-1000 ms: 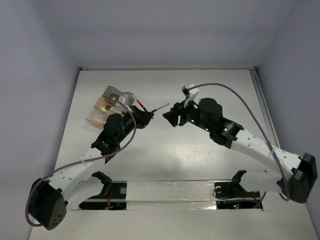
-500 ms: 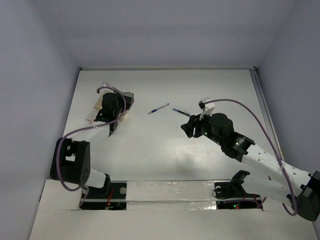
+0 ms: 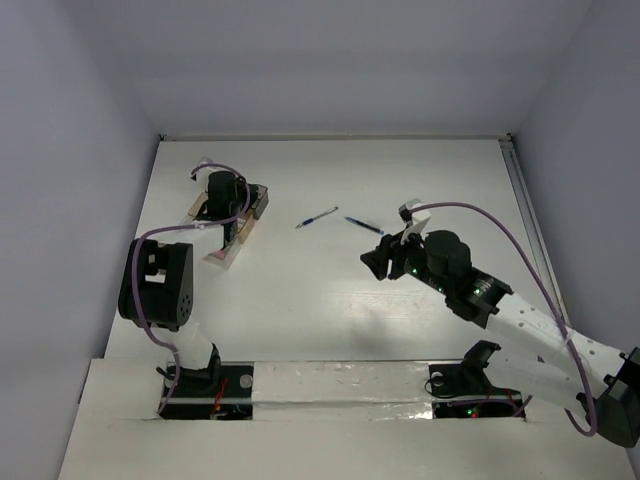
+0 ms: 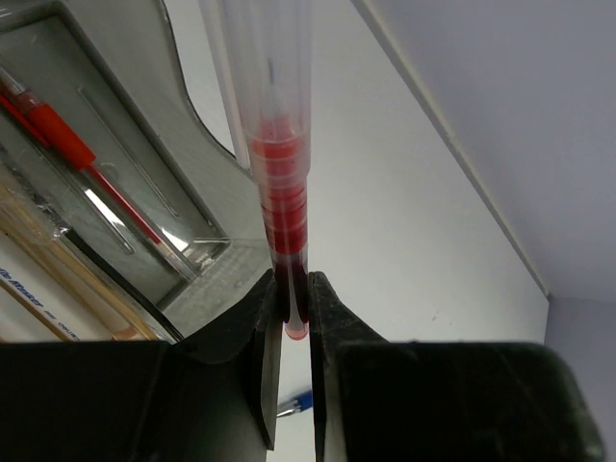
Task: Sort the stationery into containers
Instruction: Place the pen in the storage box.
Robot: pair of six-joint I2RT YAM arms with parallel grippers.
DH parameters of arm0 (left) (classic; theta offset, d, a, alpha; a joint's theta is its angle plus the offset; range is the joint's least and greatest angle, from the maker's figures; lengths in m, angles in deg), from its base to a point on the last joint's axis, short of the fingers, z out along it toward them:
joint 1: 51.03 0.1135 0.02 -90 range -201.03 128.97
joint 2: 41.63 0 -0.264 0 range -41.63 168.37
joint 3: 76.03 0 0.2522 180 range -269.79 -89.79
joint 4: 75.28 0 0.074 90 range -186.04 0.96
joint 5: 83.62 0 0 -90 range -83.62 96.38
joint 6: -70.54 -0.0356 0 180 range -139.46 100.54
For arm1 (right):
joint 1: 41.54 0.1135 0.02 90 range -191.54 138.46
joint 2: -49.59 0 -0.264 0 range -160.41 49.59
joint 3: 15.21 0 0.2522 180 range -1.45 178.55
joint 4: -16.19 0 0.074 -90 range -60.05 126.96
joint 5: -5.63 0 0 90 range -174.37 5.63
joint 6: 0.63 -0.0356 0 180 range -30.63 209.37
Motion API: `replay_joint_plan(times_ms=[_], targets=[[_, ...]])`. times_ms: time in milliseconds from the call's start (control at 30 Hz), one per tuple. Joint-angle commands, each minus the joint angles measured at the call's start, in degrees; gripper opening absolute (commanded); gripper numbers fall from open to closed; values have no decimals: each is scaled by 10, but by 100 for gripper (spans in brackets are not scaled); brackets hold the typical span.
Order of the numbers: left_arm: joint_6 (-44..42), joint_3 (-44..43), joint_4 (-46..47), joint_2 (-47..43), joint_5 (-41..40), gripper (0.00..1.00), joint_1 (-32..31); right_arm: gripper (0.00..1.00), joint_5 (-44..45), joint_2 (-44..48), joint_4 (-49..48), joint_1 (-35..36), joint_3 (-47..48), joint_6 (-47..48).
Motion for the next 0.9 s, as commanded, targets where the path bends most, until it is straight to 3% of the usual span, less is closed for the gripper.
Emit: replay_joint_plan(times_ms=[0,333,867], targets=[[7,-33,-7,1,-32,0,5,56,-8,18,-29,-2,-6,-3],[18,-48,-24,28,-46,4,22,56,-27,23,-30,-2,-10,-5],[17,-47,-34,27,-59,30,27,56,-30,16,-36,-2,-11,-5]])
